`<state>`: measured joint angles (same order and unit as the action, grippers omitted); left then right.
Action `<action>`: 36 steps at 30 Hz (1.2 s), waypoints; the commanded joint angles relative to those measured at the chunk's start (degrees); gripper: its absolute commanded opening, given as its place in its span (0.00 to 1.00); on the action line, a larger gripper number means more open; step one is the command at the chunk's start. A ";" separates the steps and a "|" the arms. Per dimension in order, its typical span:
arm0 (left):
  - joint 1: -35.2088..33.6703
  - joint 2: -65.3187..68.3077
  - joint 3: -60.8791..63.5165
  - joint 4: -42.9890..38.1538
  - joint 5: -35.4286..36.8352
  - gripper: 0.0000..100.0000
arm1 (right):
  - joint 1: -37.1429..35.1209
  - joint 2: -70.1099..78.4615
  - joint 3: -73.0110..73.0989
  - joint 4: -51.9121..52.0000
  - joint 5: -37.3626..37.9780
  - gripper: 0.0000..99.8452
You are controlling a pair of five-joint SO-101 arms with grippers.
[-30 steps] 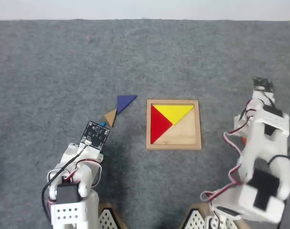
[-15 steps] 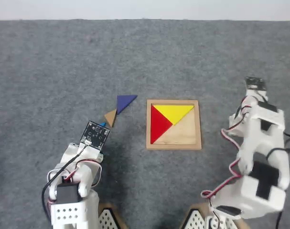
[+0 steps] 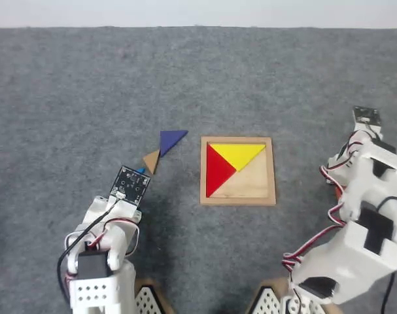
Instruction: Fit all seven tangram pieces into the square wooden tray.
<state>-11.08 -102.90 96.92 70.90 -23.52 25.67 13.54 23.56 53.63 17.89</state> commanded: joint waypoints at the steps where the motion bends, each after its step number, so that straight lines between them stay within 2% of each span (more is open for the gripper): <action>1: -0.09 -1.14 -0.40 0.00 -0.35 0.11 | 3.65 0.66 -1.58 0.57 0.70 0.20; 4: -0.09 -1.14 -0.40 0.00 -0.35 0.11 | 4.18 -2.86 -1.58 1.98 0.62 0.21; 9: -0.09 -1.14 -0.40 0.00 -0.35 0.11 | 9.45 -10.95 -1.58 5.14 1.05 0.26; 13: -0.09 -1.14 -0.40 0.00 -0.35 0.11 | 11.91 -13.41 -1.23 5.93 1.67 0.26; 20: -0.09 -1.14 -0.40 0.00 -0.35 0.11 | 9.36 -13.85 1.23 5.93 2.20 0.27; 25: -0.18 -1.14 -0.40 0.18 -0.35 0.11 | 7.08 -13.32 1.67 2.24 -2.81 0.27; 30: -0.18 -1.14 -0.40 0.18 -0.35 0.11 | 4.70 -13.23 2.20 1.71 -3.78 0.27; 36: -0.18 -1.14 -0.40 0.18 -0.35 0.11 | 6.20 -7.87 2.20 0.04 -6.15 0.26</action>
<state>-11.08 -102.90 96.92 70.90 -23.52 31.30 4.57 26.02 55.56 12.97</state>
